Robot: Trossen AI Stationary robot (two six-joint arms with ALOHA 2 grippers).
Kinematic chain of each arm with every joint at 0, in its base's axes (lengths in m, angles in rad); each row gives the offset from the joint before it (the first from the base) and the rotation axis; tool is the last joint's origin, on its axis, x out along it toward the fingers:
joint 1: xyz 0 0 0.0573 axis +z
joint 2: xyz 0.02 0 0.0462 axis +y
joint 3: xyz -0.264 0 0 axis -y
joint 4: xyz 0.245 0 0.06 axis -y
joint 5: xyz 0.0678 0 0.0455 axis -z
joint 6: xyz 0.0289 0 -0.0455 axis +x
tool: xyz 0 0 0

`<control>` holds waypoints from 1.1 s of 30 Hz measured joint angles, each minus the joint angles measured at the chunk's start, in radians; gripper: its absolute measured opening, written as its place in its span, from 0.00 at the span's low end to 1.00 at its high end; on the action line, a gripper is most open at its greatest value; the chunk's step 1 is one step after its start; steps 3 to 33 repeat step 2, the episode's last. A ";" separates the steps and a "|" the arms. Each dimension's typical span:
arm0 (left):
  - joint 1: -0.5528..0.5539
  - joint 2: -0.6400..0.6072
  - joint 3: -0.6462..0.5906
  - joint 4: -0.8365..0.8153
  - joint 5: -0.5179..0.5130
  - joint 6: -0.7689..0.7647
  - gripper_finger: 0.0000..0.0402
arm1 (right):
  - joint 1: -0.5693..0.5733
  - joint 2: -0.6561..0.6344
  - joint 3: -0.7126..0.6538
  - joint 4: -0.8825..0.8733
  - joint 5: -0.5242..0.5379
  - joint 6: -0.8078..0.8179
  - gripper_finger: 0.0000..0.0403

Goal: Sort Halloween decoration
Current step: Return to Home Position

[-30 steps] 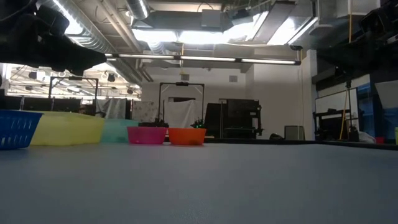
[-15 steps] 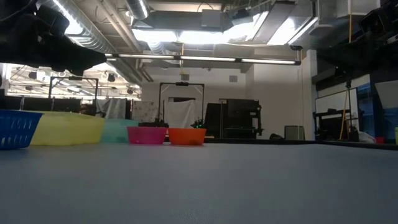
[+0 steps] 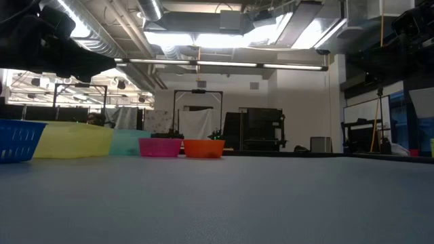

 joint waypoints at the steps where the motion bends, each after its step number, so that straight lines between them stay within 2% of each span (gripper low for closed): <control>1: 0.000 0.000 0.000 0.000 0.000 0.000 0.21 | 0.000 0.000 0.000 0.000 0.000 0.000 0.00; 33: 0.000 0.000 0.000 0.000 0.000 0.000 0.21 | 0.000 0.000 0.000 0.000 0.000 0.000 0.00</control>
